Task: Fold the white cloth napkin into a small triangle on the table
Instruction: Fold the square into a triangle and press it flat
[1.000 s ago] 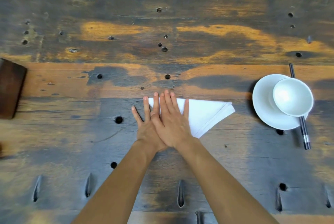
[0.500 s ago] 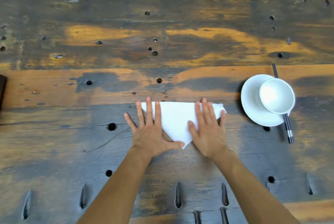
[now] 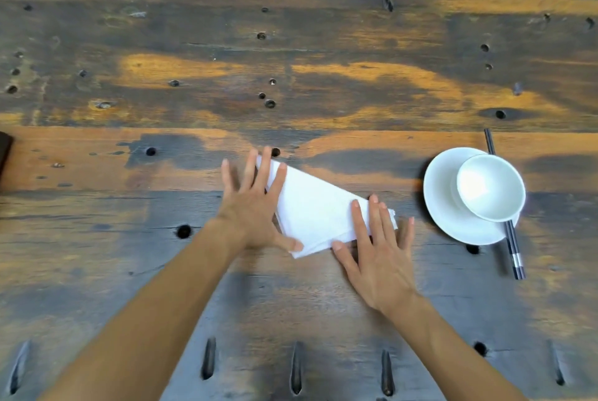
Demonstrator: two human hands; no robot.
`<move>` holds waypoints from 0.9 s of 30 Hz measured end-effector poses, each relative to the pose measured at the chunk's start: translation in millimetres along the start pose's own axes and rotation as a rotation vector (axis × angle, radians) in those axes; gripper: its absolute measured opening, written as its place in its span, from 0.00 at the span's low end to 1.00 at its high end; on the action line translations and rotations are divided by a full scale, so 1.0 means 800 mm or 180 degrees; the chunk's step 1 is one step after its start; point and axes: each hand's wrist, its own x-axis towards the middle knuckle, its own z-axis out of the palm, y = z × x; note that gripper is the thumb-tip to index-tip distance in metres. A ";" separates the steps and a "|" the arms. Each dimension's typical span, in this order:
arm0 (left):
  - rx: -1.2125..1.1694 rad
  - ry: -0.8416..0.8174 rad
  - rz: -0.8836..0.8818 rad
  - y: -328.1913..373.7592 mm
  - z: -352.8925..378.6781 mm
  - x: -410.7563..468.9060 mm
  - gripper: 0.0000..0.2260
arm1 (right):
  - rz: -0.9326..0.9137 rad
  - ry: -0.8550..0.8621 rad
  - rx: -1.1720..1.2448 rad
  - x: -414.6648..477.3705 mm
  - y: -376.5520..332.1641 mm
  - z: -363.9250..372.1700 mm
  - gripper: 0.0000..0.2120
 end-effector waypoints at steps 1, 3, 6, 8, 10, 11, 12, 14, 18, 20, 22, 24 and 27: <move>0.0056 0.0093 -0.0057 0.004 -0.008 0.007 0.66 | -0.0054 0.0060 -0.0015 -0.007 0.002 0.001 0.37; -0.0112 0.0558 -0.0296 0.024 -0.012 0.016 0.57 | -0.0141 0.0188 -0.0024 -0.019 0.002 0.001 0.36; -0.0724 0.1352 -0.0455 0.068 0.010 0.022 0.43 | -0.0308 0.0403 0.0001 -0.022 -0.001 0.003 0.35; -0.0804 0.1590 -0.0479 0.090 0.035 0.032 0.38 | -0.0570 0.0516 0.0126 -0.015 -0.001 0.008 0.35; -0.0787 0.1589 -0.0565 0.100 0.047 0.042 0.37 | -0.0838 0.0455 0.0103 -0.004 0.006 0.014 0.35; -0.0799 0.1566 -0.0572 0.100 0.051 0.045 0.37 | -0.0941 0.0386 0.0048 -0.001 0.012 0.017 0.35; -0.0780 0.1589 -0.0533 0.099 0.053 0.049 0.36 | -0.1010 0.0335 -0.0002 0.001 0.018 0.019 0.35; -0.0622 0.1680 -0.0321 0.094 0.050 0.057 0.36 | -0.1045 0.0291 -0.0052 -0.003 0.026 0.019 0.36; -0.0311 0.1783 0.0327 0.089 0.033 0.075 0.35 | -0.0898 0.0276 0.0032 -0.031 0.034 0.021 0.36; 0.0004 0.1841 0.0798 0.098 0.023 0.087 0.35 | -0.0787 0.0255 0.0131 -0.051 0.039 0.026 0.37; 0.0252 0.1840 0.1310 0.117 0.011 0.101 0.35 | -0.0649 0.0284 0.0236 -0.072 0.045 0.028 0.38; 0.0446 0.1774 0.1719 0.137 -0.002 0.114 0.35 | -0.0509 0.0335 0.0291 -0.091 0.052 0.031 0.38; 0.0670 0.1653 0.2130 0.166 -0.017 0.129 0.35 | -0.0362 0.0384 0.0316 -0.119 0.057 0.037 0.38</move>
